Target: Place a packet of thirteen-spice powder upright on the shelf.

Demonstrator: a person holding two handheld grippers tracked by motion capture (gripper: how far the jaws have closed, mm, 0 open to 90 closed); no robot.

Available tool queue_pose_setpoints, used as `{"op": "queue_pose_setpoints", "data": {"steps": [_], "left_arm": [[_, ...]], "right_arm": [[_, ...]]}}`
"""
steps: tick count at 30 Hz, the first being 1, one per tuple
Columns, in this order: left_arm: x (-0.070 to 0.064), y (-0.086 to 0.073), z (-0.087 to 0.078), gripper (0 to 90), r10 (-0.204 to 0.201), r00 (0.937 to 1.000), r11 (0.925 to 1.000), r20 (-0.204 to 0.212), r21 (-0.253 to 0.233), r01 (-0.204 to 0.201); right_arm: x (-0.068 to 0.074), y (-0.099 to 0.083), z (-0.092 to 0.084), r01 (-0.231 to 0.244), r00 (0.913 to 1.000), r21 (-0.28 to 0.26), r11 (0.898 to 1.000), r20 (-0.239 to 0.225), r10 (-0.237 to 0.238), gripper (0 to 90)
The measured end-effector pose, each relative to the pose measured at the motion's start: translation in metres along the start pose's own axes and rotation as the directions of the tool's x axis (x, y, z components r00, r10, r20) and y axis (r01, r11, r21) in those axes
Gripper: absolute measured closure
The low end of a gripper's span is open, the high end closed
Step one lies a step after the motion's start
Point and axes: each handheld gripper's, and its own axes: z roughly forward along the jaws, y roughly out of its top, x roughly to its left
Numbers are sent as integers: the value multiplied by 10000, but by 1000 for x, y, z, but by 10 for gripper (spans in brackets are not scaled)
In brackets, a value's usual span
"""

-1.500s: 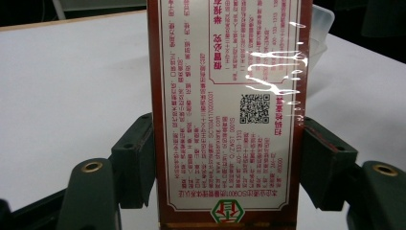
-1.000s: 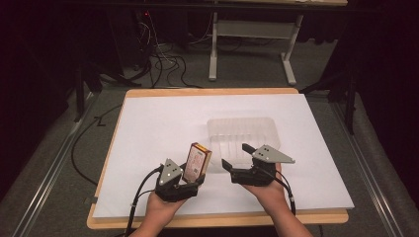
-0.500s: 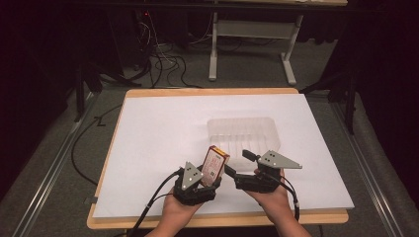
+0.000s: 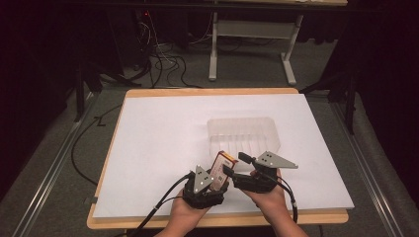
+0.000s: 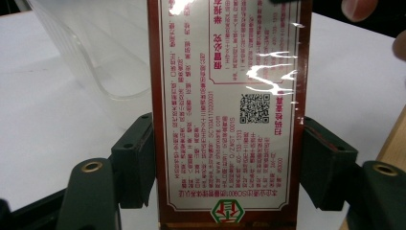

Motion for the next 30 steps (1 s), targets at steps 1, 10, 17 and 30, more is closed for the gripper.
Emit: {"op": "queue_pose_setpoints", "data": {"steps": [1,10,17,30], "left_arm": [[0,0,0,327,-11,10000,10000,39,-17,11],[0,-1,-2,327,64,9997,9997,226,-227,-59],[3,1,-4,327,-23,9997,9995,231,-326,31],[7,0,-5,325,-314,9978,9992,576,-221,327]], "right_arm": [[0,-1,1,-16,10000,26,10000,-29,16,278],[4,-6,7,-192,9991,307,9993,-380,203,426],[4,-8,10,-456,9975,443,9980,-518,479,498],[5,-6,7,-689,9943,395,9968,-785,718,619]]}}
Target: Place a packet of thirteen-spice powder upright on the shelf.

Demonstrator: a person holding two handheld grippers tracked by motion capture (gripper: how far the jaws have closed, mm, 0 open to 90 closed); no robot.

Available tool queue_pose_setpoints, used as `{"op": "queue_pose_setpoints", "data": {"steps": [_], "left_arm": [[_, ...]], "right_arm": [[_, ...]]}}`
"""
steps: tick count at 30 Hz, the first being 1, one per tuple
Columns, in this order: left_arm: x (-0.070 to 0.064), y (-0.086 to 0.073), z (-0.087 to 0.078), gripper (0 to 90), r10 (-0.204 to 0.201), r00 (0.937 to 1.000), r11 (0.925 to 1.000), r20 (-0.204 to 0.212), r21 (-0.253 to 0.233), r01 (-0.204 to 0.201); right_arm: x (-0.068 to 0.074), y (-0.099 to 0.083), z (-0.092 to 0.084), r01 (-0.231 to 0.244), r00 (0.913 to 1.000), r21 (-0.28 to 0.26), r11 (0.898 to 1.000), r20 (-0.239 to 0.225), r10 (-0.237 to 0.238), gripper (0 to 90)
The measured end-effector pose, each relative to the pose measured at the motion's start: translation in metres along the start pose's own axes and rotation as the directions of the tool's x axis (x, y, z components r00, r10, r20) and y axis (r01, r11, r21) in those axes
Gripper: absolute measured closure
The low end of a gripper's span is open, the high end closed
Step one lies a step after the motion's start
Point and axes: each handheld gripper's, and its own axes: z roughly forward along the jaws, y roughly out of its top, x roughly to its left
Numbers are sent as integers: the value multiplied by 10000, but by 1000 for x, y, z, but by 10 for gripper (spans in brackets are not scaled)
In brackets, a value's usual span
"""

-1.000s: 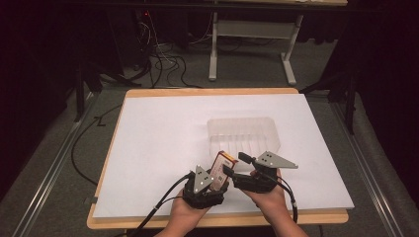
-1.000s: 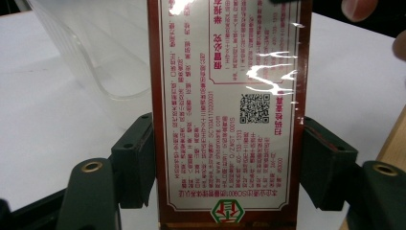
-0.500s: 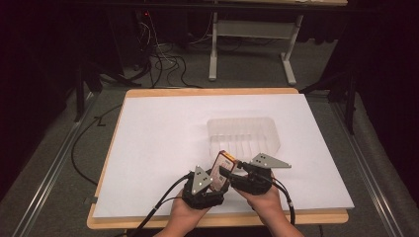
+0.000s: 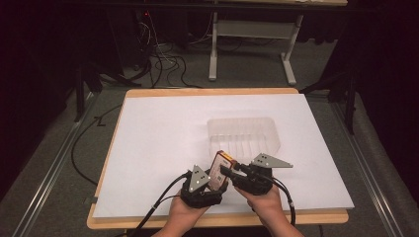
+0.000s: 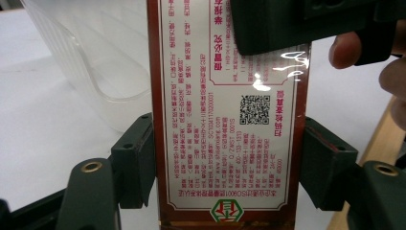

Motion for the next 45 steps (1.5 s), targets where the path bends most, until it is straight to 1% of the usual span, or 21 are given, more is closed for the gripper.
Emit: {"op": "queue_pose_setpoints", "data": {"steps": [4,5,8,9,11,12,13,14,16,18,20,24,28,31,32,34,39,41,42,43,45], "left_arm": [[-1,0,0,322,55,10000,10000,20,-16,-55],[-1,-1,0,321,29,10000,10000,46,-1,-29],[-1,-1,1,318,-25,9999,10000,142,-14,25],[-1,-1,1,316,-35,9998,10000,211,-52,36],[-1,-1,1,316,-38,9998,10000,218,-47,39],[-1,-1,1,310,23,9998,10000,203,6,-23],[-1,-1,0,296,56,9998,10000,175,-23,-56],[-1,-1,0,282,56,9998,10000,175,-23,-56],[1,0,-1,256,-61,9996,10000,260,42,60],[1,0,-1,243,-53,9995,10000,324,38,52],[0,0,-1,238,-13,9994,10000,349,57,11],[-1,-2,-4,235,155,9992,9998,380,141,-161],[2,-4,-5,236,75,9991,9998,406,199,-83],[7,-4,-6,240,-90,9989,9998,462,194,81],[7,-4,-6,241,-90,9989,9998,462,194,81],[11,-4,-7,248,-62,9992,9999,395,151,56],[18,-4,-9,260,4,9997,9999,263,149,-8],[24,-4,-11,260,31,10000,9999,43,150,-32],[24,-4,-11,260,31,10000,9999,43,150,-32],[30,-3,-14,261,28,9999,9999,-160,114,-26],[35,-2,-16,260,-20,9996,9999,-297,124,23]], "right_arm": [[3,2,-2,109,9999,-37,9999,-52,-109,633],[5,2,-2,235,9997,23,9997,16,-235,637],[5,2,-2,212,9998,25,9998,1,-212,642],[5,3,-4,248,9997,12,9997,-11,-248,649],[6,3,-5,307,9995,-13,9995,-2,-307,653],[6,3,-5,460,9989,-60,9989,73,-460,663],[6,4,-6,510,9986,-66,9987,132,-510,667],[6,4,-6,510,9986,-66,9987,132,-510,667],[6,5,-9,659,9976,-163,9977,216,-656,672],[5,6,-11,761,9968,-203,9969,272,-756,675],[4,6,-13,864,9954,-301,9958,450,-850,678],[1,8,-17,811,9954,-438,9957,548,-787,680],[-1,8,-18,855,9942,-477,9952,689,-821,680],[-3,9,-19,985,9922,-516,9938,824,-940,680],[-3,9,-19,985,9922,-516,9938,824,-940,680],[-4,10,-22,1007,9909,-592,9932,954,-948,680],[-9,11,-27,1052,9893,-726,9918,1095,-969,680],[-10,11,-29,1058,9880,-746,9916,1205,-964,680],[-10,11,-29,1058,9880,-746,9916,1205,-964,680],[-12,12,-31,1113,9864,-807,9905,1306,-1002,680],[-13,12,-33,1115,9849,-851,9901,1419,-987,679]]}}
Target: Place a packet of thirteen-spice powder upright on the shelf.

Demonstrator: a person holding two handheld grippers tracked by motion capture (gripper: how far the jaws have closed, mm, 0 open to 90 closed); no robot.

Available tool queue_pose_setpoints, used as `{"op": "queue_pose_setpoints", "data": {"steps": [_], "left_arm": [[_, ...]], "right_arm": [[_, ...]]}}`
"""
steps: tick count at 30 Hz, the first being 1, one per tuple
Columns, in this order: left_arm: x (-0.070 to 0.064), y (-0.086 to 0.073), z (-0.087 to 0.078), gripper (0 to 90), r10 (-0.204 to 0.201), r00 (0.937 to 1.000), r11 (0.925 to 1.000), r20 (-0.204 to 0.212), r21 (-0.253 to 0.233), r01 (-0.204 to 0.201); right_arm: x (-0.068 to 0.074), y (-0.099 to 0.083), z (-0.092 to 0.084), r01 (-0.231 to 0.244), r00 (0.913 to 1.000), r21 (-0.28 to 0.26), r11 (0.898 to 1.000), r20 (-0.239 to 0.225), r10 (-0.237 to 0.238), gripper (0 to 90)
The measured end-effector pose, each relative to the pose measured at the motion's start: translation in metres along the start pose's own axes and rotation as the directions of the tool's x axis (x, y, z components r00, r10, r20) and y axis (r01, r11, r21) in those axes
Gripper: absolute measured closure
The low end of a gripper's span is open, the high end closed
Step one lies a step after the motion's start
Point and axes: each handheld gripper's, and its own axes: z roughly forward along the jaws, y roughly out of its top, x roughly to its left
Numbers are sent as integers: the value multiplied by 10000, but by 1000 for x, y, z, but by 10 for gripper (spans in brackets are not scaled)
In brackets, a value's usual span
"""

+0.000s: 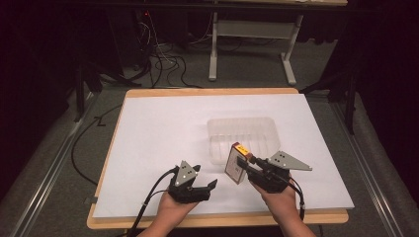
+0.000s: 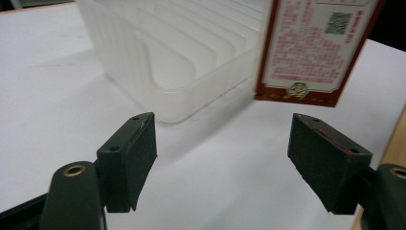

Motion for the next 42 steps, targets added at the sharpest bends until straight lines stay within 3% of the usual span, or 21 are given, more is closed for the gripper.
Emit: {"op": "queue_pose_setpoints", "data": {"steps": [8,10,12,14,18,22,26,29,34,35,42], "left_arm": [[27,5,-16,258,-325,9985,9994,-436,-117,320],[31,5,-18,245,-306,9981,9995,-539,-117,300],[41,3,-23,245,-46,9950,10000,-1001,-3,46],[45,2,-24,245,-99,9940,9999,-1091,21,102],[57,-1,-35,245,126,9861,9999,-1659,87,-113],[65,-10,-45,249,162,9813,9997,-1916,229,-121],[73,-18,-52,240,135,9701,9994,-2422,334,-56],[78,-22,-56,236,-76,9697,9994,-2442,315,157],[81,-23,-59,237,-65,9679,9996,-2512,264,135],[81,-23,-59,238,-105,9678,9997,-2514,173,153],[81,-24,-57,242,66,9746,9996,-2238,296,0]], "right_arm": [[-8,3,-9,61,9997,-210,9998,253,-56,680],[-9,3,-10,89,9996,-250,9996,270,-83,680],[-12,5,-14,137,9992,-332,9994,389,-124,680],[-13,5,-16,166,9989,-344,9993,454,-150,680],[-20,7,-22,186,9972,-527,9984,738,-147,680],[-27,9,-26,90,9951,-641,9979,988,-26,680],[-32,11,-30,176,9916,-743,9971,1295,-78,680],[-37,13,-34,169,9880,-861,9961,1544,-34,680],[-44,14,-39,229,9809,-960,9951,1944,-39,680],[-48,15,-41,193,9760,-1055,9942,2178,41,680],[-62,15,-42,-68,9644,-1164,9932,2618,373,680]]}}
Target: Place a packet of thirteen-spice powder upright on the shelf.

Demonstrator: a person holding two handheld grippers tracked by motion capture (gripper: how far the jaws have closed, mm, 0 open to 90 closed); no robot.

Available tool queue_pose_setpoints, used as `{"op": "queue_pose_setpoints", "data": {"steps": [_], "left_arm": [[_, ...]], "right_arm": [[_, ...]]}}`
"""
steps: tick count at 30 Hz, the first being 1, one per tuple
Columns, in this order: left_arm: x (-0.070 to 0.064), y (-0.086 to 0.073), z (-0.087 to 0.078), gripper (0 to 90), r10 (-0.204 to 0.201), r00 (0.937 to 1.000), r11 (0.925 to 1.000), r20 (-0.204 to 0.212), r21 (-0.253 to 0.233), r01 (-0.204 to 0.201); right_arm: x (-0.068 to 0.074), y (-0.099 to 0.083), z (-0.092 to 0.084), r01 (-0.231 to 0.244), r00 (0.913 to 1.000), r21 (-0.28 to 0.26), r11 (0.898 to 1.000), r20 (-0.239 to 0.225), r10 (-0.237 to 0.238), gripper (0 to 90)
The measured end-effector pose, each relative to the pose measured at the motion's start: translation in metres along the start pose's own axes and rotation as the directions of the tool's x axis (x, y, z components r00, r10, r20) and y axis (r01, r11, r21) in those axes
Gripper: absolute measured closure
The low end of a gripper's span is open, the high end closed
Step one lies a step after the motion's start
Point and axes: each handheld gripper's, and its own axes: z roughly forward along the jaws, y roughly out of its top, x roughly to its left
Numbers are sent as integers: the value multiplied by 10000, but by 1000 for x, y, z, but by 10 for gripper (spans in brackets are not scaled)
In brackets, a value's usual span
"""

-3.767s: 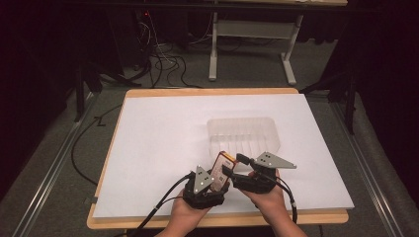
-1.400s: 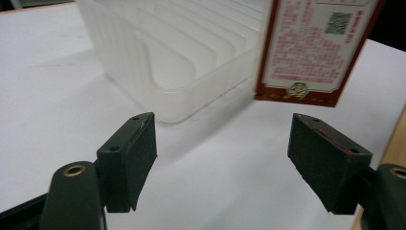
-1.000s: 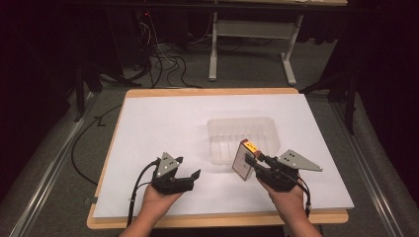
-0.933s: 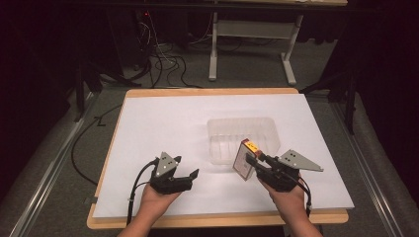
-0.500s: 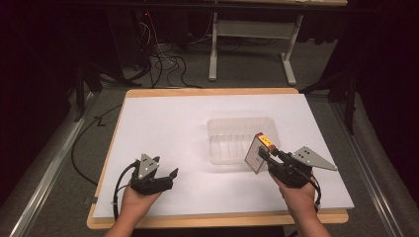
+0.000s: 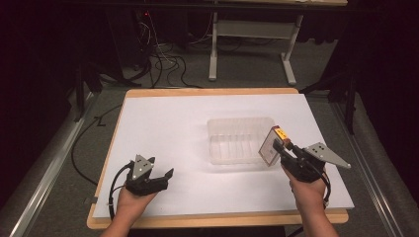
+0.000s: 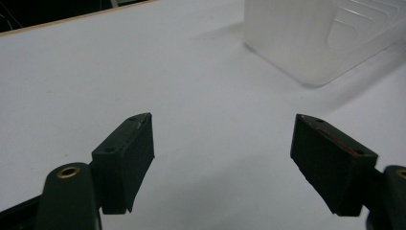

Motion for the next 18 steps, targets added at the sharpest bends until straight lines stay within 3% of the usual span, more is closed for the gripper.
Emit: {"op": "queue_pose_setpoints", "data": {"steps": [2,14,18], "left_arm": [[-1,1,0,242,-134,9998,9999,125,-90,135],[-6,2,3,242,65,9997,10000,244,33,-66],[-6,2,2,242,-10,9996,10000,287,-98,13]], "right_arm": [[-4,0,1,-62,9997,12,10000,223,62,680],[-11,1,5,-183,9967,-53,9998,796,186,680],[-9,4,8,-16,9956,-77,10000,933,23,680]]}}
